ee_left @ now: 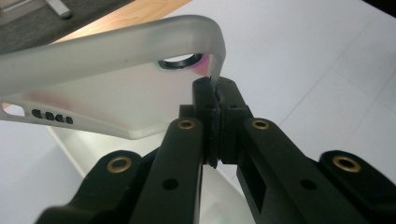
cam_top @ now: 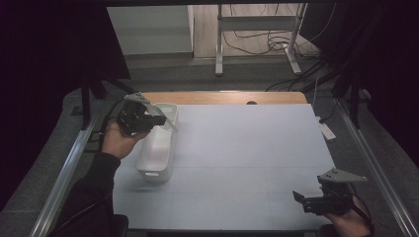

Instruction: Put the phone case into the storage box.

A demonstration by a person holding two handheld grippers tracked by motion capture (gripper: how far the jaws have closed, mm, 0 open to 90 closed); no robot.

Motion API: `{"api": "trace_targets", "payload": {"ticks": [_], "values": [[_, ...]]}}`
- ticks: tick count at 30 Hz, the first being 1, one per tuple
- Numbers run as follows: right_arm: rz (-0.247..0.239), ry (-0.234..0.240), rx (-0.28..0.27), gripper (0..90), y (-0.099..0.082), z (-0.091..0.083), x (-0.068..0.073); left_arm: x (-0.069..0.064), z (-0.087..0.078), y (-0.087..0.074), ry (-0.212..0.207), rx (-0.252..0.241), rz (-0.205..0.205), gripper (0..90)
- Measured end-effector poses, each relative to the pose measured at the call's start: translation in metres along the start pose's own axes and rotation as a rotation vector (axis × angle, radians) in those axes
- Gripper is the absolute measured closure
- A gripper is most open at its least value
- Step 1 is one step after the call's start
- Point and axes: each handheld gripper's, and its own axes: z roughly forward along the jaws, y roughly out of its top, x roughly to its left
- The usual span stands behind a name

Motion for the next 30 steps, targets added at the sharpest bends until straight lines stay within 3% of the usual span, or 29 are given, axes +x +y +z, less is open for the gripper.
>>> {"api": "trace_targets", "payload": {"ticks": [14,30], "values": [[0.011,-0.008,-0.004,0.0,-0.001,-0.001,-0.001,0.018,0.009,0.006,0.076,0.039,-0.035,88.2],[0.001,-0.009,0.006,0.0,0.000,0.000,0.001,0.034,0.030,0.010,0.107,0.066,-0.067,88.2]]}}
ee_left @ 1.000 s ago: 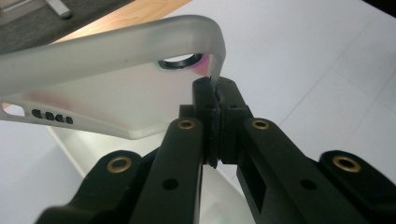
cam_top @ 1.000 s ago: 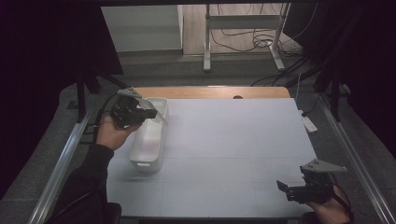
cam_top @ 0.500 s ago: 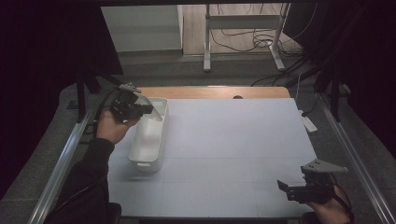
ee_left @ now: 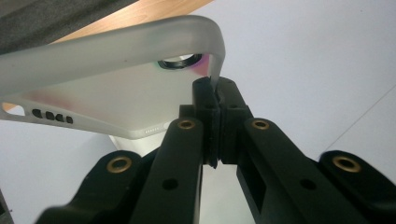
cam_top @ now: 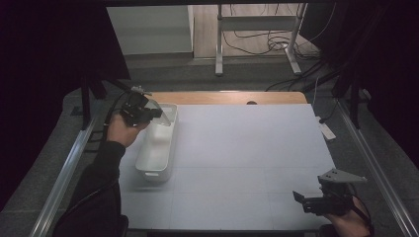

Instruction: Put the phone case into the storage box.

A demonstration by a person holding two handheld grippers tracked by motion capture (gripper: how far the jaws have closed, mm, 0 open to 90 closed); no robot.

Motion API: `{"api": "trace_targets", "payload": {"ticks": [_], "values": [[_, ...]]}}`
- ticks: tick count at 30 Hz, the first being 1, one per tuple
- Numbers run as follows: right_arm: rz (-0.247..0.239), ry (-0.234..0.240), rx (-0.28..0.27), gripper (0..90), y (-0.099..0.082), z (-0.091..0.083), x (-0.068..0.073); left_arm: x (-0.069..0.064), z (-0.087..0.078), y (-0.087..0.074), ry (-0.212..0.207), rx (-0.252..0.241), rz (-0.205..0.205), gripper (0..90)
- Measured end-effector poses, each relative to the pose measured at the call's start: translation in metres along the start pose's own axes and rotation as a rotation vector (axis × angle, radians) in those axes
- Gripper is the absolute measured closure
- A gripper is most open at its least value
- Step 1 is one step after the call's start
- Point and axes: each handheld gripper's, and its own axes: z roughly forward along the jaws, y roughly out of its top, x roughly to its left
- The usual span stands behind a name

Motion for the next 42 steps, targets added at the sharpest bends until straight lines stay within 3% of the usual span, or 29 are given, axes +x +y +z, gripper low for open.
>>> {"api": "trace_targets", "payload": {"ticks": [20,42], "values": [[-0.004,0.002,0.009,0.0,0.000,0.001,0.000,0.004,0.031,0.007,0.035,0.045,-0.013,88.2],[-0.025,0.013,0.024,0.0,0.000,0.002,0.002,0.012,0.069,0.005,0.081,0.085,-0.058,88.2]]}}
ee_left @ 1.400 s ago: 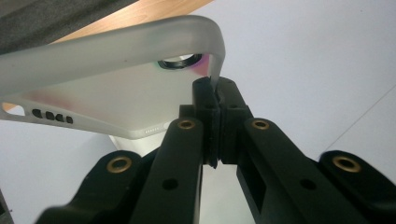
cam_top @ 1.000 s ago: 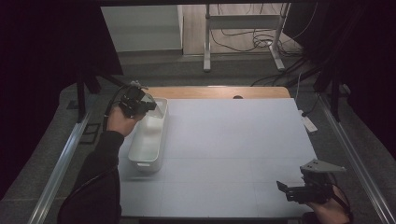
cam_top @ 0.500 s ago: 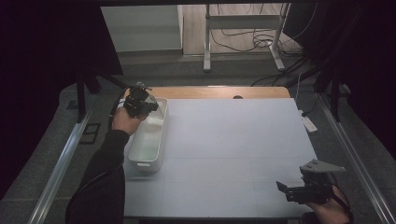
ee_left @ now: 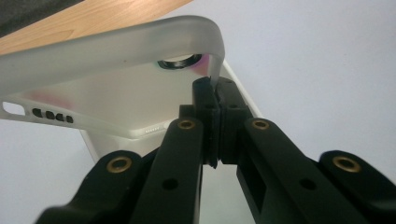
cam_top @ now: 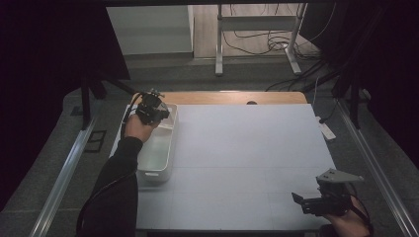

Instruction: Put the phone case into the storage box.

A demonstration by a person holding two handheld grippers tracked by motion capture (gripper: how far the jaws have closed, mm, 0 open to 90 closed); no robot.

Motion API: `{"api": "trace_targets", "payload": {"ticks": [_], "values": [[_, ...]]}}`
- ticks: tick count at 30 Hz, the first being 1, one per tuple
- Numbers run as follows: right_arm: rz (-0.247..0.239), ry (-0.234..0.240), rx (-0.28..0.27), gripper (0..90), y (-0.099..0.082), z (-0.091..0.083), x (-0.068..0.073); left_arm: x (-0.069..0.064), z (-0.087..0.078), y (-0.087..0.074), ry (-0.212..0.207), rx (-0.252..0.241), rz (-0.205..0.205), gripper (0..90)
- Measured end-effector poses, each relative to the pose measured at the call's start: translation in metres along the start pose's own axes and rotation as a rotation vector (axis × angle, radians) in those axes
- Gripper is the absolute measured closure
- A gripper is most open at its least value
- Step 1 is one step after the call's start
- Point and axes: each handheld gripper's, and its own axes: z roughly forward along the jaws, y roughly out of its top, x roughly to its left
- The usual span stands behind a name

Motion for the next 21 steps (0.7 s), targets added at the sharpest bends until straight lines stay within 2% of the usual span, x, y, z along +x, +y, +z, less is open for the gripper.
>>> {"api": "trace_targets", "payload": {"ticks": [10,16,21], "values": [[-0.004,0.004,0.003,0.0,0.000,0.000,0.000,0.001,0.016,0.000,0.011,0.020,-0.016,88.1],[-0.008,0.007,0.005,0.0,0.000,0.000,0.001,0.000,0.021,0.002,-0.002,0.015,-0.023,87.9],[-0.010,0.008,0.008,0.1,0.000,0.000,0.001,-0.001,0.024,0.004,0.003,0.008,-0.027,87.1]]}}
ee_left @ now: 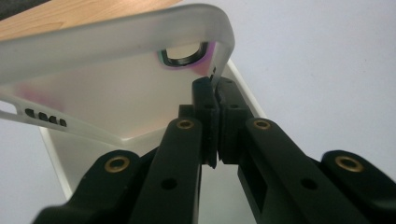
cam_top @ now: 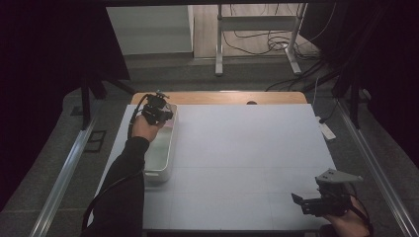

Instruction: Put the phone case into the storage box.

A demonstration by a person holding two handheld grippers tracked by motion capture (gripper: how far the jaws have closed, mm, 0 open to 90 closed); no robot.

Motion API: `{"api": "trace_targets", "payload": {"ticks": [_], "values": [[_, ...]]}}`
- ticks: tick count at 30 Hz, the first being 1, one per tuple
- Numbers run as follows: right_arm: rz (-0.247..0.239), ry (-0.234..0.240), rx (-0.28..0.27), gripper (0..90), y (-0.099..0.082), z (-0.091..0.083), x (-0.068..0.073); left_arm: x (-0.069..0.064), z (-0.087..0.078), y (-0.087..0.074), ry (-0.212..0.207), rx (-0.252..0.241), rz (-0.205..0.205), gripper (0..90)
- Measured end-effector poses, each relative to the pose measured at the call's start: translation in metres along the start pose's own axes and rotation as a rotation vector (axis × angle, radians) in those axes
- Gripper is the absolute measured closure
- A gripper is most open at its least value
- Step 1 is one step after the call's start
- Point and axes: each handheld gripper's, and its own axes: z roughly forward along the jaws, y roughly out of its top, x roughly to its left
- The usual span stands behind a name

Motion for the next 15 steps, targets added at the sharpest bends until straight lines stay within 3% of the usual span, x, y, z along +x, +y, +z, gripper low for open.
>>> {"api": "trace_targets", "payload": {"ticks": [10,15], "values": [[-0.005,0.005,0.003,0.2,0.0000,0.0002,0.0001,0.0039,0.0025,0.0014,-0.006,-0.050,-0.016,77.6],[-0.007,0.006,0.003,0.2,-0.0001,0.0002,0.0002,0.0051,-0.0004,0.0007,-0.029,-0.073,-0.023,74.0]]}}
